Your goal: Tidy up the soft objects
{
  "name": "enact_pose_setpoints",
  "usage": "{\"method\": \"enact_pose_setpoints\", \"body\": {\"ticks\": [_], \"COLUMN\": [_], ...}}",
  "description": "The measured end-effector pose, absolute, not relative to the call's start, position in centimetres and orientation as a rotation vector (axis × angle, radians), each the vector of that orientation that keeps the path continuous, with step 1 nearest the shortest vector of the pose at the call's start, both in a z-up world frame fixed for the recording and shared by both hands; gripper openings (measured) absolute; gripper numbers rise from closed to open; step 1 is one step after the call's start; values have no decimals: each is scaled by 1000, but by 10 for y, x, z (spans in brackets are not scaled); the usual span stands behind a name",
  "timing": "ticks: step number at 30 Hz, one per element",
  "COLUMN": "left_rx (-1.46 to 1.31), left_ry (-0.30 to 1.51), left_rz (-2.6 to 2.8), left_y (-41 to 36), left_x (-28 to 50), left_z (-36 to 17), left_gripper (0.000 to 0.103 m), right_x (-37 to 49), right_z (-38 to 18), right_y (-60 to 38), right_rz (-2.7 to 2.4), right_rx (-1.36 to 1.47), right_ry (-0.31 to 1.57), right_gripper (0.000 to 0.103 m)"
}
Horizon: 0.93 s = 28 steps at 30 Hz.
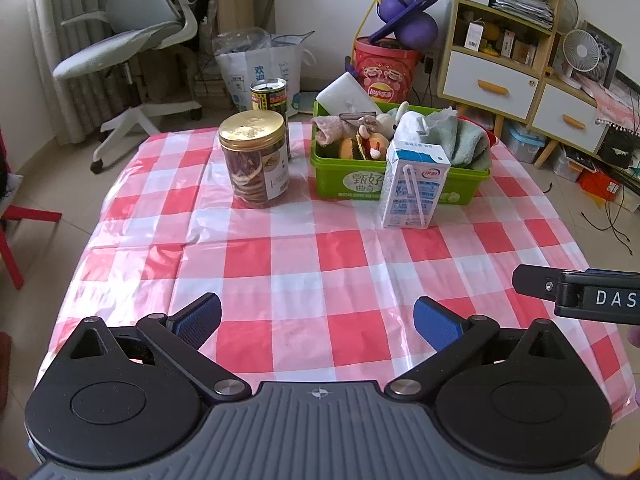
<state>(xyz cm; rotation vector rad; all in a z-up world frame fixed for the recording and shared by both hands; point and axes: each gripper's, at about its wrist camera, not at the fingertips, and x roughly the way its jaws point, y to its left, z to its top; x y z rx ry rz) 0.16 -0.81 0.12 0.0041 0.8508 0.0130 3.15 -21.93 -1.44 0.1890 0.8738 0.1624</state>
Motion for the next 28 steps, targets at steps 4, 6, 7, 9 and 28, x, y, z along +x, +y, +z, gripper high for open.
{"method": "enact_pose_setpoints", "body": {"ticks": [4, 6, 7, 9, 28], "left_rx": [4, 4, 4, 3, 0], "left_ry": [851, 852, 851, 852, 865], "left_rz": [13, 13, 13, 12, -11], "left_y": [-8, -8, -8, -8, -9], "left_x": [2, 2, 2, 1, 0], "left_z": [1, 1, 1, 1, -2], "left_gripper": [98, 98, 98, 98, 98], "right_x": [31, 31, 31, 31, 31], "right_z": [-15, -16, -16, -16, -17], "right_y": [-219, -218, -218, -218, -217], "right_rz": [164, 165, 165, 166, 165], "right_rx": [189, 187, 186, 185, 185], "right_ry": [877, 879, 879, 880, 882], "right_gripper": [78, 78, 78, 78, 78]}}
